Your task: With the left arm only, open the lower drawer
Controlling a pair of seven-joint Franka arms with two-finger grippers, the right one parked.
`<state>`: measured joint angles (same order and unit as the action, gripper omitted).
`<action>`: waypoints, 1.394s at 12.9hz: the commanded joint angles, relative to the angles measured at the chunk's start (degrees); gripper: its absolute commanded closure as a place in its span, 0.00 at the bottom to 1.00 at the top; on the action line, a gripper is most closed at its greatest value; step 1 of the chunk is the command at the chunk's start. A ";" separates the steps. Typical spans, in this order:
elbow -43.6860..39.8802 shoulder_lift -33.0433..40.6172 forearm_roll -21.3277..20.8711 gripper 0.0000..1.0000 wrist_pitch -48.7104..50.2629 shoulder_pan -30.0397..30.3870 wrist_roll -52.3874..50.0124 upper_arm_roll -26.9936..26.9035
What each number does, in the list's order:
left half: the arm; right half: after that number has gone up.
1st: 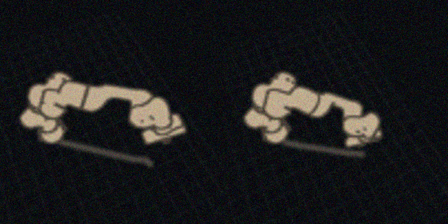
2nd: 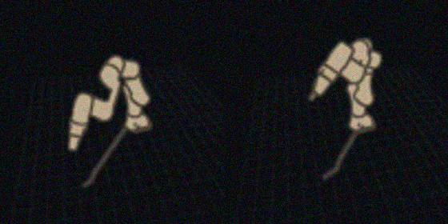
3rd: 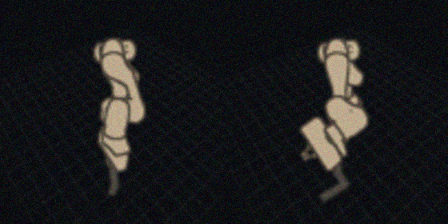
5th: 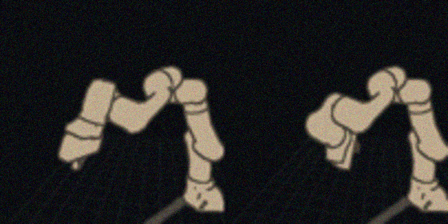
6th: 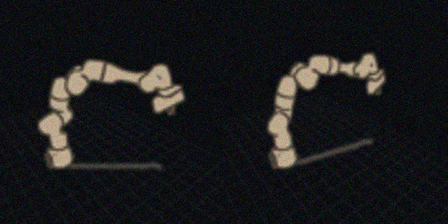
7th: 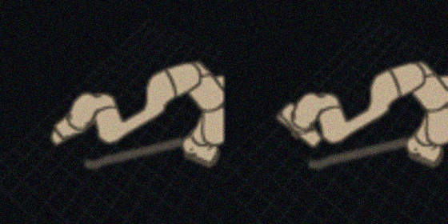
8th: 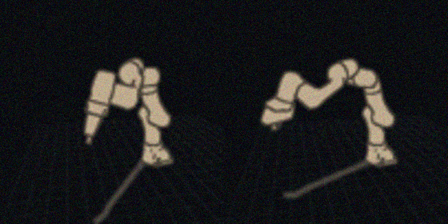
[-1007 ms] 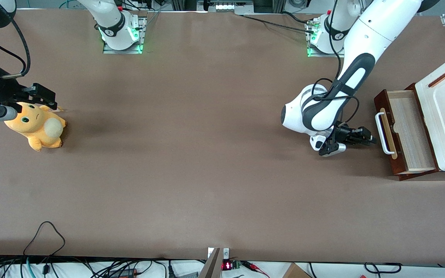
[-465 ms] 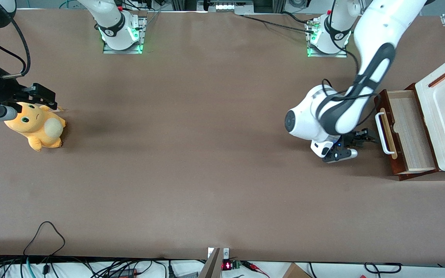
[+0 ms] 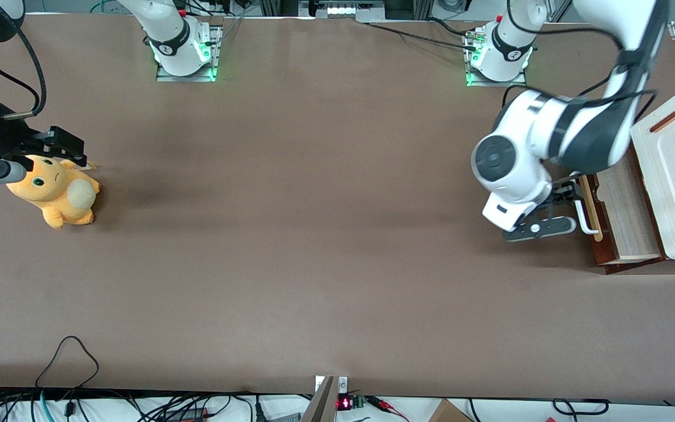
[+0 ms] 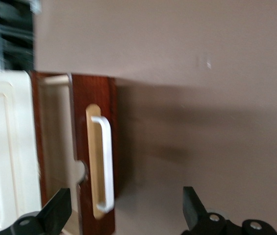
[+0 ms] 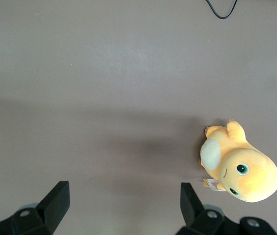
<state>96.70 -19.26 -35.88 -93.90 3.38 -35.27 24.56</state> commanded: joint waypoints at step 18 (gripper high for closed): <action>0.15 18.03 34.73 0.00 -1.90 -3.47 30.35 -22.37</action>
<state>95.81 -2.62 -2.09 -95.10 0.67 -6.13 3.12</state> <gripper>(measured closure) 0.000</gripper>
